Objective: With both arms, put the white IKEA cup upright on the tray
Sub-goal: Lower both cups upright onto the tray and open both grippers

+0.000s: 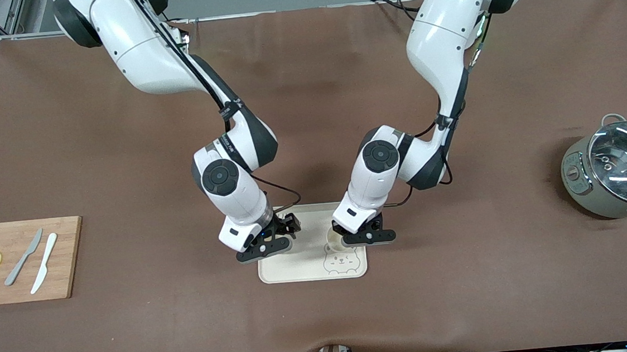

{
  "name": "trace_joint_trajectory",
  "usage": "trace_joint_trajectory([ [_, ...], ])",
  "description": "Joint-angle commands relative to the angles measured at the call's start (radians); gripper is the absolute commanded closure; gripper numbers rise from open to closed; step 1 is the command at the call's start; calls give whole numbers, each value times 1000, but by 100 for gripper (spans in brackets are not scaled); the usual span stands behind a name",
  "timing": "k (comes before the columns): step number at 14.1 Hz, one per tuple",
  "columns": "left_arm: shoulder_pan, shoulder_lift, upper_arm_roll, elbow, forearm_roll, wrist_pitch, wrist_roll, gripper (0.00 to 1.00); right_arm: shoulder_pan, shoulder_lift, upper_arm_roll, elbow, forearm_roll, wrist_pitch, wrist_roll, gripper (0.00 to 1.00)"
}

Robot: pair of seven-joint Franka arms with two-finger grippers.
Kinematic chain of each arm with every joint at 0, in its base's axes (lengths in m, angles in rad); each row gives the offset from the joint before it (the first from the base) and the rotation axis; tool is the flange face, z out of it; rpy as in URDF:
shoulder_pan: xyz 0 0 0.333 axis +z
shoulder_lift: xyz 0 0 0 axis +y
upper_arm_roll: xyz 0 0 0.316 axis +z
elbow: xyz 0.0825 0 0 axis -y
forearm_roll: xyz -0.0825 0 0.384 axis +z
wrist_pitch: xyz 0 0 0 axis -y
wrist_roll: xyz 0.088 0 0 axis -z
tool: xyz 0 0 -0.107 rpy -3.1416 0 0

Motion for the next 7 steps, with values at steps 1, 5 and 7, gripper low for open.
trace_joint_trajectory([
  [1, -10, 15, 13, 18, 29, 9, -32, 45, -42, 0, 7, 72, 11, -94, 7, 0],
  [5, -2, -17, 11, 23, 21, 0, -100, 0, -130, -51, 0, 112, 2, -249, -20, 0],
  [7, 8, -56, 10, 28, 19, -58, -108, 0, -170, -95, -2, 111, -1, -297, -60, 0],
])
